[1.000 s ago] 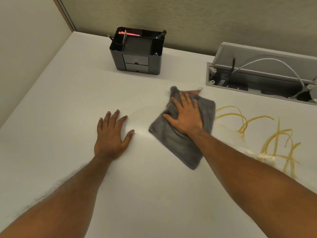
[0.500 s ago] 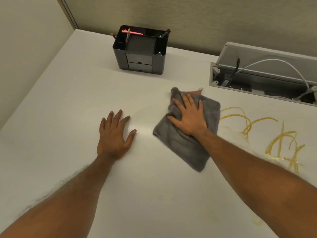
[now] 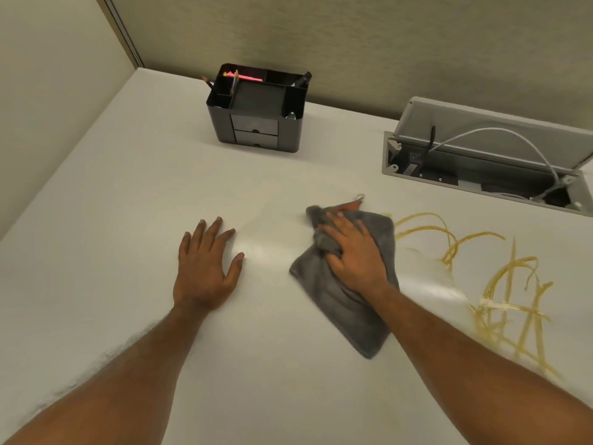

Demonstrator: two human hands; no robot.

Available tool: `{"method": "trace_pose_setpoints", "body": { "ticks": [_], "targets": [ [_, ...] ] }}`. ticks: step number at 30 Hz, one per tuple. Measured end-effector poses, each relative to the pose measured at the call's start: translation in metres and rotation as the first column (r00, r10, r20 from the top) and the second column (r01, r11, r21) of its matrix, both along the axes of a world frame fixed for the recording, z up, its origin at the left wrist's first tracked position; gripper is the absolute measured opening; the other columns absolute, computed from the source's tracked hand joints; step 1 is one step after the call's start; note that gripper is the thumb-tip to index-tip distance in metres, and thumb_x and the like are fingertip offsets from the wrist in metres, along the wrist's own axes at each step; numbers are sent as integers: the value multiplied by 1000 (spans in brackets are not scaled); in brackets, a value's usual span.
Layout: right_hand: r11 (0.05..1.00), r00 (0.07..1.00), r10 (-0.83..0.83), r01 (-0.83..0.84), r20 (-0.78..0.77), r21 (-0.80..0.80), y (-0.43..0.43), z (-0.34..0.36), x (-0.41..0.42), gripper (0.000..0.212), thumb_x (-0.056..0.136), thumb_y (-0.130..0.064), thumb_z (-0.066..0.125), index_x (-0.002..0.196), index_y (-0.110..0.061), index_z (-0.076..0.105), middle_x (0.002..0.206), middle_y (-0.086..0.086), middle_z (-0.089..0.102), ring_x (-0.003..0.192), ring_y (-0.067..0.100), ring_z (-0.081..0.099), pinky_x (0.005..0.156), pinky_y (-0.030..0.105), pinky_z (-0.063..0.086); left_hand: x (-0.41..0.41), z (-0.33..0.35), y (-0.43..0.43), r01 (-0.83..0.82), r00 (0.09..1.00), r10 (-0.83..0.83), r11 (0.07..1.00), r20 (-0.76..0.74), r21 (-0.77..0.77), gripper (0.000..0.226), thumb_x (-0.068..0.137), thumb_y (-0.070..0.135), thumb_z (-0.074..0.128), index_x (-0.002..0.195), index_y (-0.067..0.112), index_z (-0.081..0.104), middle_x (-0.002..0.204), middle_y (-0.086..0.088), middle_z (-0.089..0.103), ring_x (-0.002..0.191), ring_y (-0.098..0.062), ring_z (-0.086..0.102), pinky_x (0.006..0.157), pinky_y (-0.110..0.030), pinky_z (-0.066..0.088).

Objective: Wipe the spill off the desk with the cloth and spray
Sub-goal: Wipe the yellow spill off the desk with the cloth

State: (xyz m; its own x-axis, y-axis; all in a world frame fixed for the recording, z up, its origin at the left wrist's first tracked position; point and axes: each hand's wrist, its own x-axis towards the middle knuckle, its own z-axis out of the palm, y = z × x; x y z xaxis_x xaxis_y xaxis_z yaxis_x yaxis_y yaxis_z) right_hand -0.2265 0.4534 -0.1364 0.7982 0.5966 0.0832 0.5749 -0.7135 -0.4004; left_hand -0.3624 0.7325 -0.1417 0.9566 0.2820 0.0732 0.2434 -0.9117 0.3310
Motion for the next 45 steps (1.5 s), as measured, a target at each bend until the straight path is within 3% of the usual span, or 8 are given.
{"method": "trace_pose_setpoints", "body": {
  "ticks": [6, 12, 17, 25, 30, 34, 41, 45],
  "targets": [
    [931, 996, -88, 81, -5, -356, 78, 0, 35, 85, 85, -81, 21, 157, -37, 6, 167, -2, -7, 153, 28, -11, 113, 68, -13, 0, -1, 0, 1, 1000, -2, 1000, 25, 9, 58, 94, 54, 33, 141, 23, 49, 159, 0, 35, 150, -26, 23, 122, -48, 16],
    [922, 949, 314, -297, 33, -247, 45, 0, -27, 69, 91, -68, 37, 153, -41, 26, 167, -6, 7, 154, 21, 0, 120, 61, -4, -1, 0, 1, 4, 1000, -4, 1000, 15, -8, 64, 95, 61, 29, 145, 24, 44, 159, 0, 34, 151, -26, 21, 122, -49, 14],
    [993, 992, 111, -113, 51, 29, -35, -3, -18, 57, 81, -31, 44, 135, -27, 58, 153, -8, 44, 147, 12, 29, 118, 56, 17, -1, 0, -1, -4, 1000, 4, 1000, 0, 13, 65, 94, 63, 30, 143, 25, 46, 159, 1, 33, 151, -26, 19, 122, -49, 13],
    [935, 999, -35, 28, -12, -353, 64, 4, 11, 87, 87, -78, 28, 158, -33, 8, 167, 1, -7, 153, 31, -11, 117, 67, -9, -2, 3, -1, 6, 1000, -6, 1000, -4, 0, 66, 93, 64, 30, 143, 24, 46, 159, 0, 35, 151, -27, 21, 122, -49, 15],
    [951, 974, 226, -220, 3, -218, 24, 4, -66, 66, 93, -66, 38, 153, -40, 28, 167, -7, 9, 154, 20, 1, 121, 59, 0, -2, 2, -1, 4, 1000, -4, 1000, -3, -8, 67, 93, 63, 30, 143, 22, 47, 159, -1, 35, 150, -27, 22, 122, -49, 14],
    [998, 998, 60, -60, 13, -5, -44, -1, -64, 55, 84, -36, 46, 138, -30, 55, 156, -9, 39, 150, 12, 24, 117, 57, 21, -2, 2, -1, 1, 1000, -2, 1000, -8, -13, 67, 94, 64, 30, 144, 23, 46, 160, 1, 32, 152, -25, 18, 123, -48, 11],
    [934, 984, -175, 175, 29, -312, 3, -1, 20, 83, 89, -75, 18, 158, -29, 14, 167, 1, 5, 154, 26, 1, 123, 55, -1, -2, 1, -1, -1, 1000, 2, 1000, -13, 5, 64, 94, 62, 32, 141, 23, 48, 159, 0, 35, 151, -26, 21, 123, -48, 13],
    [953, 999, 43, -32, 29, -302, 17, 0, -1, 78, 89, -74, 27, 157, -34, 20, 167, 0, 7, 154, 27, 1, 122, 57, 2, -1, 2, -2, 6, 1000, -6, 1000, -1, 1, 62, 93, 59, 35, 140, 21, 49, 158, -1, 36, 150, -28, 23, 122, -48, 14]
  ]
}}
